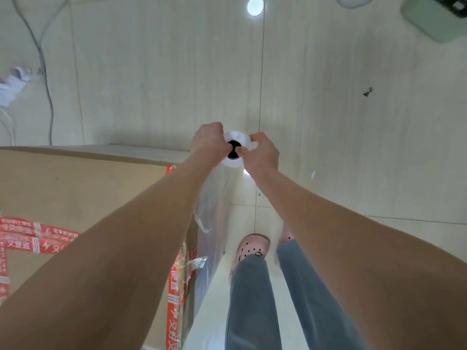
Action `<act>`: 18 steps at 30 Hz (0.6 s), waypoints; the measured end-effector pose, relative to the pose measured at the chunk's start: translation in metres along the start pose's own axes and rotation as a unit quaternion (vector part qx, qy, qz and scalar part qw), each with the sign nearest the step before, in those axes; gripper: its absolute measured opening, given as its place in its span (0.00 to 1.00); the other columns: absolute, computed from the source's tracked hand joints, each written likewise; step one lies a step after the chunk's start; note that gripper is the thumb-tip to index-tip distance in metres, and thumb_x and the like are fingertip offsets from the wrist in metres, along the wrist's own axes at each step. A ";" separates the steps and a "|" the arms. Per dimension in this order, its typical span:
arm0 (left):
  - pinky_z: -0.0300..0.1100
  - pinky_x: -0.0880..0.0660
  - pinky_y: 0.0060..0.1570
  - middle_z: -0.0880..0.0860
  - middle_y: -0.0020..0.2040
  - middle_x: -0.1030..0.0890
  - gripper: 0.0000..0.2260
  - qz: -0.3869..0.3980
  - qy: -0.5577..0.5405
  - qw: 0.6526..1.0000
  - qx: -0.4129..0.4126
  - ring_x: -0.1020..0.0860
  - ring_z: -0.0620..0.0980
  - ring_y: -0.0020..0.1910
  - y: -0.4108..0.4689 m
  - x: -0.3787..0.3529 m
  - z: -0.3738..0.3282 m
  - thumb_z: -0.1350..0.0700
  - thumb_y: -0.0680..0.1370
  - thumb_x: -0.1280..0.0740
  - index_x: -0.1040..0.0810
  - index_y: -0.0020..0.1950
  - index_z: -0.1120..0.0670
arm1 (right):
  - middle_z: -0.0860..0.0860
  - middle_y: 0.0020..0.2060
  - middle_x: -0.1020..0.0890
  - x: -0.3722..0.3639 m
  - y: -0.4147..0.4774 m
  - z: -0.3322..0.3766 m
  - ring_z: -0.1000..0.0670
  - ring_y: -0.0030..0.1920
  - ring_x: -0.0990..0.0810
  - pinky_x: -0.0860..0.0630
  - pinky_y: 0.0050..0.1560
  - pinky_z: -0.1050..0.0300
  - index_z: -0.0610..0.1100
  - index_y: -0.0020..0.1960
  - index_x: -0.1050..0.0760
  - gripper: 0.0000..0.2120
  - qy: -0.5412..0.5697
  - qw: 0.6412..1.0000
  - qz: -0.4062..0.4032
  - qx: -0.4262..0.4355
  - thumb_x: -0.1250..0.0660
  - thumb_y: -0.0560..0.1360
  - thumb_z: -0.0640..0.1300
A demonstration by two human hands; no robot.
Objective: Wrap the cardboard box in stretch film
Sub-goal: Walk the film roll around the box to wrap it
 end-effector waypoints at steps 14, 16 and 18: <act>0.47 0.28 0.45 0.56 0.57 0.24 0.19 0.015 0.085 0.988 -0.126 0.23 0.58 0.54 0.004 0.006 -0.015 0.60 0.75 0.36 0.32 0.65 0.55 | 0.54 0.42 0.25 -0.005 0.006 0.013 0.55 0.35 0.27 0.33 0.31 0.63 0.49 0.53 0.28 0.07 -0.022 0.999 0.010 -0.035 0.35 0.75 0.43; 0.47 0.28 0.44 0.55 0.56 0.24 0.16 0.007 0.121 0.976 -0.181 0.23 0.58 0.53 0.010 0.009 -0.025 0.59 0.75 0.37 0.30 0.63 0.55 | 0.53 0.43 0.25 -0.003 0.010 0.022 0.52 0.38 0.26 0.35 0.31 0.63 0.49 0.56 0.26 0.10 -0.059 0.998 0.008 -0.022 0.35 0.75 0.44; 0.46 0.29 0.42 0.55 0.53 0.23 0.12 0.007 0.125 0.973 -0.196 0.23 0.58 0.51 0.016 0.015 -0.026 0.59 0.75 0.37 0.27 0.57 0.56 | 0.52 0.46 0.24 -0.003 0.015 0.031 0.50 0.43 0.25 0.33 0.38 0.61 0.50 0.60 0.26 0.14 -0.103 0.995 0.010 -0.016 0.35 0.74 0.43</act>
Point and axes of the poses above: each hand's wrist, its own y-axis towards the middle knuckle, its own x-axis out of the back of the hand, z = x × y, the point moved 5 cm from there along y, towards the middle knuckle
